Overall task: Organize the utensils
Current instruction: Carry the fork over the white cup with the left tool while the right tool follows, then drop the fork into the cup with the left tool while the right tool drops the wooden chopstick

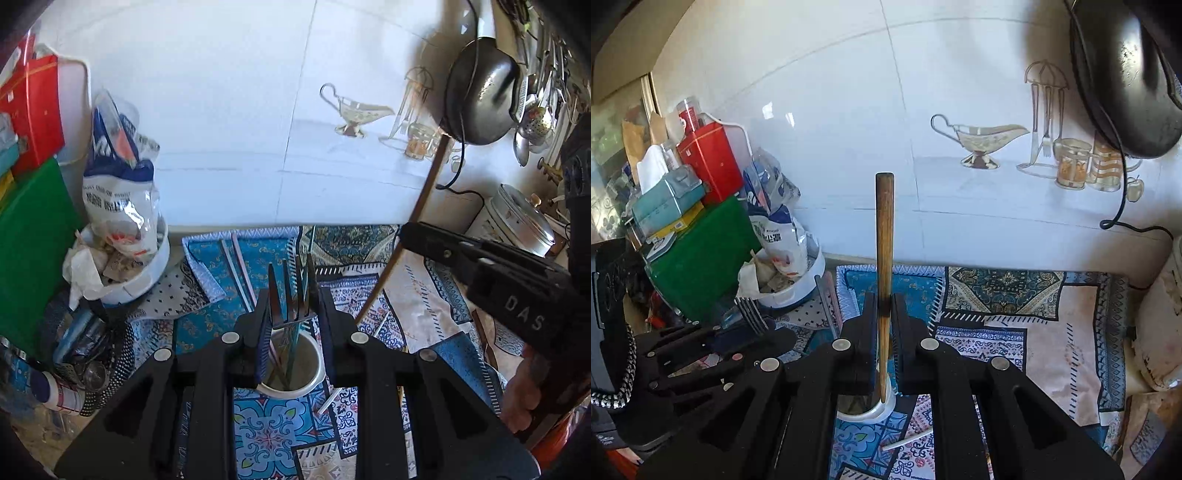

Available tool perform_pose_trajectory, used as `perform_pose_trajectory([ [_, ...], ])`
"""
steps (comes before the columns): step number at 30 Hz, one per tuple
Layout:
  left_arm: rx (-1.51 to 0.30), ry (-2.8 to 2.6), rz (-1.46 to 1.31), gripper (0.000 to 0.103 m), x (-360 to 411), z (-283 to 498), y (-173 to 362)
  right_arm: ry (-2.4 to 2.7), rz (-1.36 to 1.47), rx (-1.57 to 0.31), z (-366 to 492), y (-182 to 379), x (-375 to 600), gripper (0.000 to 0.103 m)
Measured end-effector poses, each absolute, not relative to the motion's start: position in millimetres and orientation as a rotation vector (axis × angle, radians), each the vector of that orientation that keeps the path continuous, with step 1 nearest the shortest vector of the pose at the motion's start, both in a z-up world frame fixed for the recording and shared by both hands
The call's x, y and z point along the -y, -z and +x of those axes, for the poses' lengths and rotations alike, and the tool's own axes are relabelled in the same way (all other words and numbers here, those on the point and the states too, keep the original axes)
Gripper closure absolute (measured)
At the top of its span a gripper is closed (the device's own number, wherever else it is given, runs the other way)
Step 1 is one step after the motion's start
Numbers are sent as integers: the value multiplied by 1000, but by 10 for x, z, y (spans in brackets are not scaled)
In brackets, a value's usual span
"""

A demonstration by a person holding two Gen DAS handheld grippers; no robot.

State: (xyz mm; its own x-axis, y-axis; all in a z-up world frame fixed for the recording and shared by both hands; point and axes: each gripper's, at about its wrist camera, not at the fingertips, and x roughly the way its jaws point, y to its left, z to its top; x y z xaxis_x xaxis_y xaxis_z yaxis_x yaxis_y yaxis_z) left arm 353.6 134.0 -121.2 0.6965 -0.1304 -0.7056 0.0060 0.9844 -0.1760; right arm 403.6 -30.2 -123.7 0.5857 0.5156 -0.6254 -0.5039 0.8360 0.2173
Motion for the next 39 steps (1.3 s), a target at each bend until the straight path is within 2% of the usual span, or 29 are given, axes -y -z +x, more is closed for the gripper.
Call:
perform_pose_trajectory([
  [12,-988,107,-195,80,-1493,3724,1906,-573,-2,-875,4196,1643,101,96],
  [19,-1057,115,-213,80,-1528,3797,2125,-553,-46,-960,4237,1906,-33,96],
  [22,-1058,104,-217,80,-1542,3829,2119,-553,-57,-981,4243,1933,-57,94],
  [26,-1022,94,-220,80,-1553,3831,2000,-550,-65,-964,4192,1860,-11,76],
  [39,-901,109,-159,80,-1262,3697,1491,-468,-62,-851,4009,1445,589,75],
])
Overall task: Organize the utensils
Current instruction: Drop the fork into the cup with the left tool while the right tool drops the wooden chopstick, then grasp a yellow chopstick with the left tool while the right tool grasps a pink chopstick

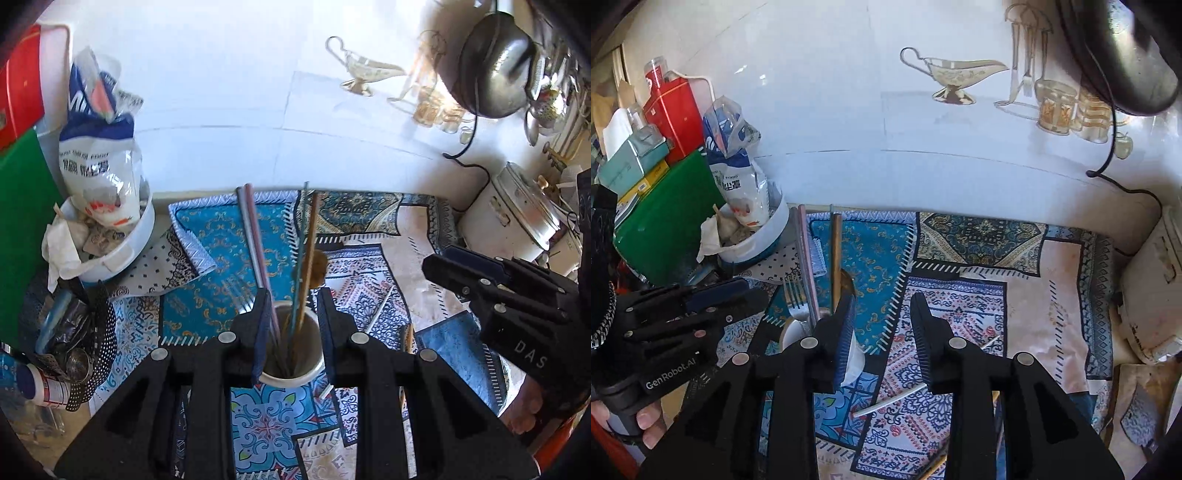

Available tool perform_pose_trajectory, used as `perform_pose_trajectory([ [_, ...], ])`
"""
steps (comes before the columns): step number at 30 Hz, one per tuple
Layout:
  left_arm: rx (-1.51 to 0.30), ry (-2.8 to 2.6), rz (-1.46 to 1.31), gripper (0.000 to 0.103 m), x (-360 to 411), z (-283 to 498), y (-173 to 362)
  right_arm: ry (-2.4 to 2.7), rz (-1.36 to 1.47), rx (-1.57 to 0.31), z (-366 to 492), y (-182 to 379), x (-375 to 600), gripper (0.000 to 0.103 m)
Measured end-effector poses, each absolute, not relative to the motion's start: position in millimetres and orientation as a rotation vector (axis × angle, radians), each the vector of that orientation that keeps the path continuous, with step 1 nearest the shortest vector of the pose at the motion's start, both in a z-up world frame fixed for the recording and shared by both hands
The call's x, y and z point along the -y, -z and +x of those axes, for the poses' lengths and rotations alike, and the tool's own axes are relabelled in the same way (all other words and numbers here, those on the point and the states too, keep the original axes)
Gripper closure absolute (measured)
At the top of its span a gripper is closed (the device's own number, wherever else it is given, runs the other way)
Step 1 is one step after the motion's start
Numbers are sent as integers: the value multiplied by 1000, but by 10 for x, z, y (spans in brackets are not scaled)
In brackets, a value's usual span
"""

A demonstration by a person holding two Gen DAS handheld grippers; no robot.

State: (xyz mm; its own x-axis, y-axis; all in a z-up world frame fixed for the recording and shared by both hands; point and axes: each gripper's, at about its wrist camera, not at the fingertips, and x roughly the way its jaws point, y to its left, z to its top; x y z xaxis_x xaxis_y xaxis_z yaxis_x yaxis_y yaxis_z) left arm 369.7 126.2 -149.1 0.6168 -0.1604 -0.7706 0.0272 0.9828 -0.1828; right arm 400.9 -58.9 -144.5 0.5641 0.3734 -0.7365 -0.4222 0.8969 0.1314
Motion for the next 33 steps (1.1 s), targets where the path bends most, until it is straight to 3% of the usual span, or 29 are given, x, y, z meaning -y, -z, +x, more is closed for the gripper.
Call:
perform_pose_trajectory([
  [13,-952,240,-62,74,-346,3706,1620,-285,-62,-902,3880,1652,1519,73],
  [33,-1326,408,48,74,806,3749,2972,-231,-15,-1244,3526,2896,2297,73],
])
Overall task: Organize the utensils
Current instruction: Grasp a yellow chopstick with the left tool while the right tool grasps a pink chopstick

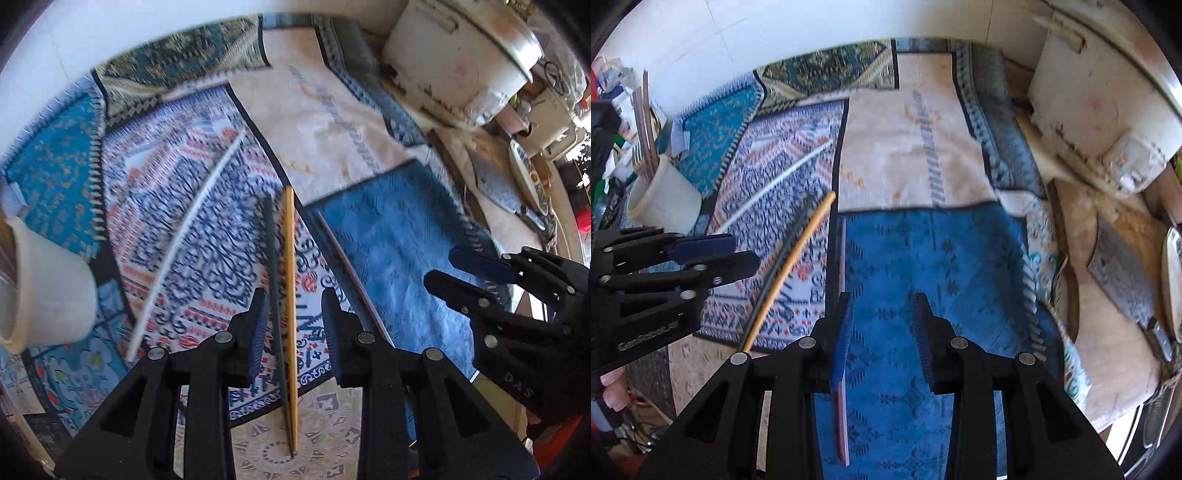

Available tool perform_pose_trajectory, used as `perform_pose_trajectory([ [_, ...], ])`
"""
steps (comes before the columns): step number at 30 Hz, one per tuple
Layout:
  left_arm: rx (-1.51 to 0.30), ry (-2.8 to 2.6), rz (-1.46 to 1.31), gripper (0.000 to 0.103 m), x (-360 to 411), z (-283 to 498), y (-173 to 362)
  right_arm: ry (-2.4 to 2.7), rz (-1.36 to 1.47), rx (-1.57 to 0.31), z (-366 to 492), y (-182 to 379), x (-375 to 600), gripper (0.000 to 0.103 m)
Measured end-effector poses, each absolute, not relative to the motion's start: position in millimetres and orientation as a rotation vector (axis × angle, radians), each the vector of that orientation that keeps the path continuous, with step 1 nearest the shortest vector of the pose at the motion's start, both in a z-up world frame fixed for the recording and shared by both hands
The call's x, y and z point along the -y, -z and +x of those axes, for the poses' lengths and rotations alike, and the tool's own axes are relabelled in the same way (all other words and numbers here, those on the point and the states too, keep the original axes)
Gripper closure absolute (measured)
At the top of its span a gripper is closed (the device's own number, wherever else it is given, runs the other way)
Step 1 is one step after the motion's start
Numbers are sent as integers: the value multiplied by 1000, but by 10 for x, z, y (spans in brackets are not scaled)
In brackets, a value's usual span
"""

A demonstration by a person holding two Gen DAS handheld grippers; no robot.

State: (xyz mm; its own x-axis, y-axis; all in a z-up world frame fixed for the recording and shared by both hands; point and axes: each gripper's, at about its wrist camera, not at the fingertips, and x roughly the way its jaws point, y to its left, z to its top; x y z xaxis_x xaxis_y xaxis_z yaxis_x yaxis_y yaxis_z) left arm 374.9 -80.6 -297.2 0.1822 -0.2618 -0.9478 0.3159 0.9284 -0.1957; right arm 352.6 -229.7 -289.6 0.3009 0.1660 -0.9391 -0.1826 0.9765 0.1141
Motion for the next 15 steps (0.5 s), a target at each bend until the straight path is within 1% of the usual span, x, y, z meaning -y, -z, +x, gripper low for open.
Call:
perform_pose_trajectory([
  [4,-1377,424,29,74,871,3761,3157,-253,-8,-1289,3420,3036,2313,73],
  [8,-1397,442,0,75,907,3813,3228,-266,14,-1314,3352,3140,2358,73],
  [10,-1399,435,1,78,930,3852,3261,-280,35,-1321,3326,3169,2372,73],
  [13,-1387,405,26,79,947,3910,3284,-306,60,-1340,3302,3230,2358,73],
  [14,-1382,397,38,83,956,3928,3290,-310,60,-1345,3296,3255,2339,73],
  [15,-1377,395,47,84,965,3943,3299,-313,59,-1348,3290,3273,2320,75],
])
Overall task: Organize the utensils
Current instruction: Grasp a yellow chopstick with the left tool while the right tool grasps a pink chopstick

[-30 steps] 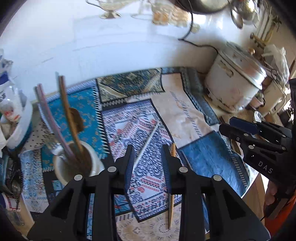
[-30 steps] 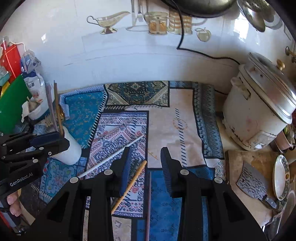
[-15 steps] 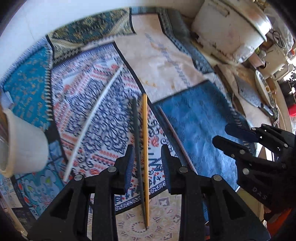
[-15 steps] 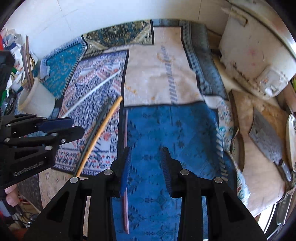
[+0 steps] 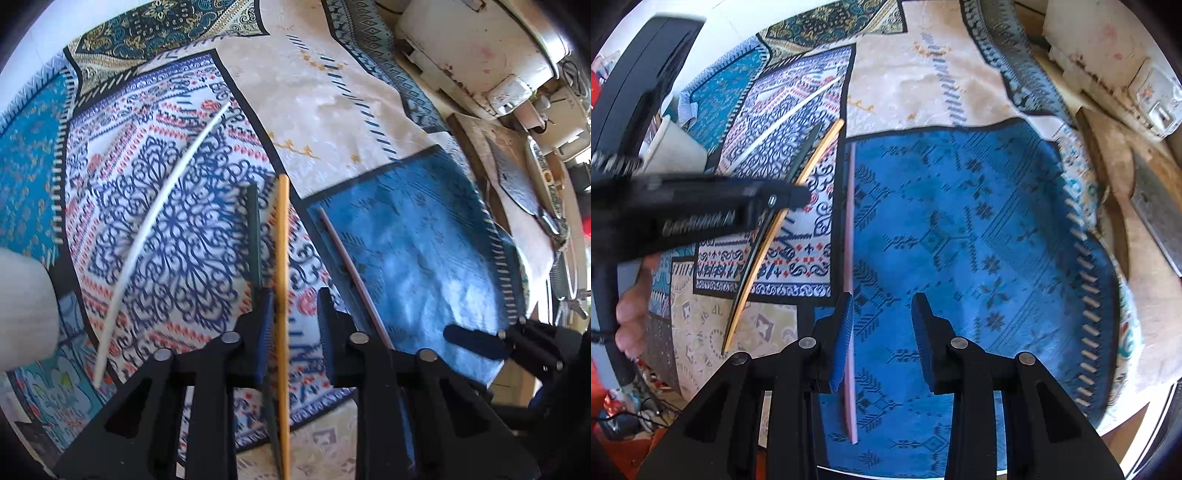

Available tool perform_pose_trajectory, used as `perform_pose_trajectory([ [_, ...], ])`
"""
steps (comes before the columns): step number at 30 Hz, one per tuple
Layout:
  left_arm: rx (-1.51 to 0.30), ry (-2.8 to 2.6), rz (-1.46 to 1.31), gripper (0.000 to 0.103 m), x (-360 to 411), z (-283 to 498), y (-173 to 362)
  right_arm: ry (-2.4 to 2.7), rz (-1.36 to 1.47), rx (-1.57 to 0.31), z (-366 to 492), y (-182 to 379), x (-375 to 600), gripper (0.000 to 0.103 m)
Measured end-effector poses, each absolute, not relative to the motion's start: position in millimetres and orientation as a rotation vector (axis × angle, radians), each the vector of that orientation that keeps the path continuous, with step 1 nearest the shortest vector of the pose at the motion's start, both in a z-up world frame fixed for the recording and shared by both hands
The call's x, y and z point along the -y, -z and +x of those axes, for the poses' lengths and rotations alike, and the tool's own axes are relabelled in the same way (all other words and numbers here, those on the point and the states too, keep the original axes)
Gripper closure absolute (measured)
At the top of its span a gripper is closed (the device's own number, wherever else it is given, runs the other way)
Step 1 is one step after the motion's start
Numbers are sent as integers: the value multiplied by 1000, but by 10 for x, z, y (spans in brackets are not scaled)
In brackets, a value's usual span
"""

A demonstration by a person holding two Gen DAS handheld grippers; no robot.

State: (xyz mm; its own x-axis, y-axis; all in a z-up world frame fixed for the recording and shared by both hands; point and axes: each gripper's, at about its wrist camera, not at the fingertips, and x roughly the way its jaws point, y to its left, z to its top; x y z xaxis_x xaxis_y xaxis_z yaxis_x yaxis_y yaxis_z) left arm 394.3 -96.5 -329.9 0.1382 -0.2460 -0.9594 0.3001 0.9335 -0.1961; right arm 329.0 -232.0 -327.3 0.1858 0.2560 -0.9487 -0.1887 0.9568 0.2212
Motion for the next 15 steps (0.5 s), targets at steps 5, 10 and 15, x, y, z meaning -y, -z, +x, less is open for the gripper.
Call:
perform_pose_trajectory([
  [5,-1361,393,93,94,1023,4028,3344,-337,51,-1366,3294,3343,2224,93],
  [10,-1354,399,131,97,1102,4181,3370,-336,28,-1352,3325,3332,2156,96],
  [15,-1362,407,157,98,1144,4302,3390,-329,30,-1334,3409,3318,2109,99],
])
